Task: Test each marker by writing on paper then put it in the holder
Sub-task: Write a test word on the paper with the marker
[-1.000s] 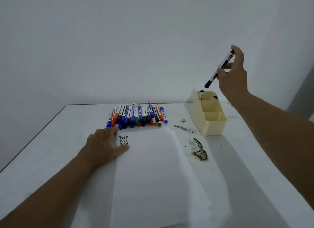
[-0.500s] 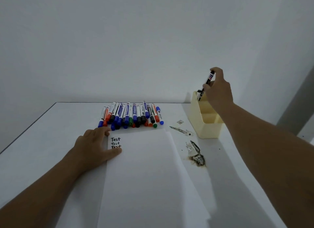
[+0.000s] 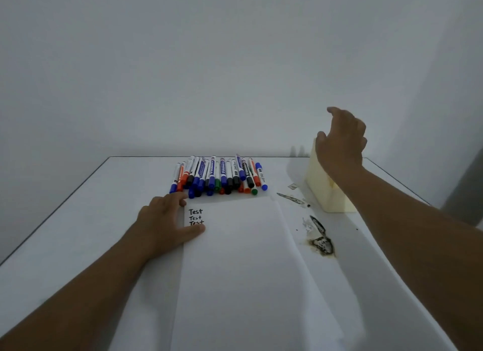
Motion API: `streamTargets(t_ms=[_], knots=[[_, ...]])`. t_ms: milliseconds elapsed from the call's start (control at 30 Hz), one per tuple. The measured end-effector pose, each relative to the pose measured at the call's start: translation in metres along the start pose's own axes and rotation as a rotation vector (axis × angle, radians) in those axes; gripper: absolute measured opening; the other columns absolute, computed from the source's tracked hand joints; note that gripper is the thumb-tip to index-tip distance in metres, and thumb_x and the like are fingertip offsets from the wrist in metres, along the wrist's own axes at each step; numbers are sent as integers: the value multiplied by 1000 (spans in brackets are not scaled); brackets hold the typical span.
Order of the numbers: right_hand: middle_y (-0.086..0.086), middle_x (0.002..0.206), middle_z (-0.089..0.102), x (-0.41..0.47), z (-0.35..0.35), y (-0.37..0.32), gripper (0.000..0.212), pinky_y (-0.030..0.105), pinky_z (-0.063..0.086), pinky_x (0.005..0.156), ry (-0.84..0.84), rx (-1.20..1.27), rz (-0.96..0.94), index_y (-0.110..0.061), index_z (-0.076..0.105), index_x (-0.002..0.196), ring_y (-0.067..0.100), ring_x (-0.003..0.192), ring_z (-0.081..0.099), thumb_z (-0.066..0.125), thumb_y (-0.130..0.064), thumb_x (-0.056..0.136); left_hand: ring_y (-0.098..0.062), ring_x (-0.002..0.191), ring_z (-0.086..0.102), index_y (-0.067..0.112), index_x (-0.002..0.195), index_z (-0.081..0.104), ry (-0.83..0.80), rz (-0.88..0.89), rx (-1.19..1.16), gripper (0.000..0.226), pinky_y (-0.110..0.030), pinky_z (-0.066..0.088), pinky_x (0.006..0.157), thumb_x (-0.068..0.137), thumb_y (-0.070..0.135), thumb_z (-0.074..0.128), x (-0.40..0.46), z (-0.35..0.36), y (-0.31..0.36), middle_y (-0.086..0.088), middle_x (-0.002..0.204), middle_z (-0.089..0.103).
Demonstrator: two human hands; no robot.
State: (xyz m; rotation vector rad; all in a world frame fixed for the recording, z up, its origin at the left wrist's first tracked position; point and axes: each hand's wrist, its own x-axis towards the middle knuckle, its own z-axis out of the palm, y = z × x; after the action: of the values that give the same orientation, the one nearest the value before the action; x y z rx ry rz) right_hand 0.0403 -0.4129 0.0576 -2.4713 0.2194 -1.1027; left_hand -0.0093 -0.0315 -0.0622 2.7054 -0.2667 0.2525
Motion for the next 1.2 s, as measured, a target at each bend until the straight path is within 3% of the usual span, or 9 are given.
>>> streamTargets(t_ms=[133, 233, 300, 433, 533, 700, 800, 967, 1200], knots=[[0, 137, 51, -31, 8, -50, 51, 38, 40, 99, -141, 382, -8, -26, 43, 143, 24, 126, 43, 48, -7, 95, -13, 121, 43, 37, 140, 36, -17, -39, -9, 98, -39, 39, 101, 59, 90, 51, -2, -2, 2, 19, 126, 49], [-5, 121, 58, -71, 18, -84, 46, 24, 50, 72, -339, 680, 103, -30, 50, 136, 14, 98, 59, 50, -9, 95, -12, 119, 44, 38, 139, 38, 2, -38, -11, 95, -36, 38, 99, 60, 88, 53, -3, -3, 2, 20, 124, 50], [-7, 108, 63, -101, 32, -95, 39, 22, 50, 59, -436, 745, 160, -29, 56, 127, 13, 85, 62, 53, -8, 94, -12, 119, 43, 36, 139, 39, 3, -26, -9, 92, -35, 37, 99, 64, 84, 58, -4, -4, 4, 20, 124, 50], [-2, 94, 67, -145, 54, -97, 28, 36, 58, 79, -566, 818, 311, -26, 63, 116, 18, 85, 65, 56, -8, 95, -11, 117, 44, 34, 139, 40, 27, -5, -16, 88, -34, 36, 97, 68, 79, 65, -7, -6, 7, 21, 121, 51], [1, 92, 70, -155, 58, -87, 20, 32, 57, 78, -557, 820, 415, -23, 66, 111, 17, 80, 66, 57, -11, 98, -8, 112, 45, 36, 136, 42, 27, -18, -92, 83, -34, 40, 95, 68, 76, 69, -8, -8, 4, 21, 121, 51], [3, 95, 73, -154, 59, -83, 14, 33, 59, 86, -558, 921, 486, -22, 68, 103, 17, 83, 68, 62, -11, 96, -7, 93, 58, 34, 117, 52, 173, -198, -382, 45, -27, 50, 77, 82, 54, 73, 2, -17, 0, 13, 112, 54], [3, 92, 74, -155, 62, -83, 13, 36, 60, 87, -578, 931, 471, -20, 69, 101, 17, 81, 68, 63, -10, 96, -7, 96, 55, 34, 124, 55, 229, -204, -262, 41, -25, 44, 82, 87, 43, 71, 15, -28, -10, 11, 117, 55], [5, 92, 74, -152, 63, -82, 12, 38, 60, 87, -590, 945, 452, -16, 70, 101, 18, 82, 68, 61, -9, 97, -4, 103, 52, 39, 127, 62, 106, -147, -134, 38, -19, 34, 81, 90, 38, 68, 36, -37, -20, 7, 116, 61], [6, 91, 74, -151, 65, -80, 11, 38, 60, 87, -597, 969, 466, -15, 70, 101, 19, 81, 68, 62, -8, 96, -10, 88, 61, 32, 105, 65, 97, -301, -61, 26, -28, 50, 75, 83, 47, 67, 48, -36, -16, 10, 100, 63]])
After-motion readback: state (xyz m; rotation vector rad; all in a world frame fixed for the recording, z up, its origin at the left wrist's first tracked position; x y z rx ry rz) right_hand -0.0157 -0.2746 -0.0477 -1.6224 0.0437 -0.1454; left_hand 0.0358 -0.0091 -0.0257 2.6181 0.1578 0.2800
